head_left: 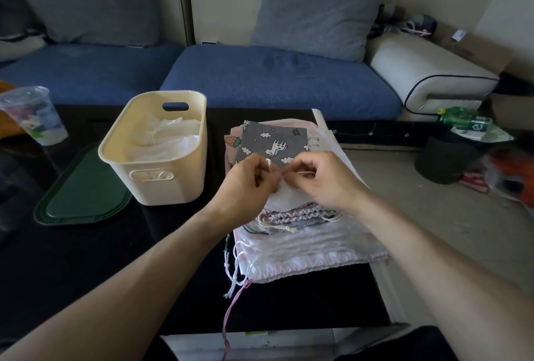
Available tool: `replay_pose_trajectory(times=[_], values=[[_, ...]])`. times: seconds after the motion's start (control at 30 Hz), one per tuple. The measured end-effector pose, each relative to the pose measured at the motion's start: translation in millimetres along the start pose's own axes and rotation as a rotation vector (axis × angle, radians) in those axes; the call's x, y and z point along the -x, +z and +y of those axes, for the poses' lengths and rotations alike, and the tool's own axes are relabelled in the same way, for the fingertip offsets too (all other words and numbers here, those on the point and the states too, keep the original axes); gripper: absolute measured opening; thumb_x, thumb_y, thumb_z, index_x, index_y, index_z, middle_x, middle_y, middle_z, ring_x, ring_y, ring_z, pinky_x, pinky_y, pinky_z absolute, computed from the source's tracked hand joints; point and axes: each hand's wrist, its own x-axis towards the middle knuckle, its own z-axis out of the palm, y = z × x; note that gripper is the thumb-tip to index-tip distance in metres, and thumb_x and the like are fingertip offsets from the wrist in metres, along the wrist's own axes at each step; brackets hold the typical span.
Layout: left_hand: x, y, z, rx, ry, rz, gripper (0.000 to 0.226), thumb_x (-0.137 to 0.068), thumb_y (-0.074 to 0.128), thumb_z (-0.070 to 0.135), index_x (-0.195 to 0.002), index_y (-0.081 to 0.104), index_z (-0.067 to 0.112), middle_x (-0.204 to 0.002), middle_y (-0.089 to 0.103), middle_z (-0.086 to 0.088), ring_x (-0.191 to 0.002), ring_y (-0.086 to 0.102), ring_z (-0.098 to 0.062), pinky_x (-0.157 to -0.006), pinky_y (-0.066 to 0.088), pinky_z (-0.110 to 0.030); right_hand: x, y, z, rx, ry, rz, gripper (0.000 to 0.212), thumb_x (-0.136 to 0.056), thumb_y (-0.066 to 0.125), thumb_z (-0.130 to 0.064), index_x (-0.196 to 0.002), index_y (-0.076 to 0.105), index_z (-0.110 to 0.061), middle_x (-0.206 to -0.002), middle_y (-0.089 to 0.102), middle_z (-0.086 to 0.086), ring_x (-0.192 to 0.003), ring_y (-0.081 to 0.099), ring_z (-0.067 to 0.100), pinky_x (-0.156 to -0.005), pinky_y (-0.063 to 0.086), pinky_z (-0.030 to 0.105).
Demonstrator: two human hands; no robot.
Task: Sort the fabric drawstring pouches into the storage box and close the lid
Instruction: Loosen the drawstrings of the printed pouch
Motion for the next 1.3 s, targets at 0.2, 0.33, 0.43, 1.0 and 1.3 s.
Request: replay_pose_trajectory(times=[0.2,0.33,0.43,1.0,1.3], values=[[-0.9,-8.5,-3.1,-0.024,0.039,-0.049,0.015,-0.095,0.061,0.003,-0.089,0.061,0.017,-0.07,0.07,0.003,-0.059,0.059,-0.004,-0.062,0.049,-0.016,-1.2,2.8,-0.8,0.071,0.095,-0.062,0.016,-0.089,0.07,-0.02,-0.074,0.074,-0.019,-0.074,0.072,-0.007,-0.069,0.061,0.0,-0.07,0.048,0.026],[1.2,-1.5,2.3,-0.117,0.117,0.128,0.018,-0.094,0.062,0.005,-0.087,0.065,0.021,-0.075,0.07,-0.001,-0.064,0.061,-0.009,-0.06,0.049,-0.019,-3.6,2.5,-8.4,0.03,0.078,-0.038,0.019,-0.091,0.069,-0.02,-0.077,0.075,-0.009,-0.072,0.071,0.001,-0.064,0.056,-0.001,-0.064,0.042,0.017],[0.5,0.3,4.9,-0.152,0.159,0.179,0.015,-0.091,0.067,0.006,-0.085,0.069,0.02,-0.091,0.067,0.003,-0.071,0.062,-0.01,-0.063,0.05,-0.018,-3.6,-0.1,-10.7,0.023,0.054,-0.057,0.017,-0.091,0.069,-0.017,-0.081,0.075,-0.004,-0.078,0.073,0.004,-0.066,0.057,0.0,-0.065,0.044,0.017],[-0.8,-11.5,4.7,-0.077,0.181,0.204,0.005,-0.086,0.075,0.015,-0.089,0.078,0.019,-0.078,0.074,0.003,-0.071,0.069,-0.015,-0.068,0.058,-0.031,-0.3,6.8,-5.6,-0.059,-0.032,-0.012,0.012,-0.093,0.07,-0.017,-0.085,0.075,-0.01,-0.067,0.067,-0.019,-0.065,0.058,-0.007,-0.066,0.041,0.012],[-1.4,-14.2,8.1,0.018,0.075,0.145,0.006,-0.088,0.073,0.012,-0.082,0.075,0.012,-0.07,0.072,-0.001,-0.063,0.063,-0.009,-0.058,0.051,-0.023,4.8,11.2,-16.1,-0.114,-0.079,-0.041,0.017,-0.082,0.082,-0.02,-0.09,0.068,-0.012,-0.078,0.069,-0.008,-0.068,0.063,0.001,-0.064,0.047,0.016]])
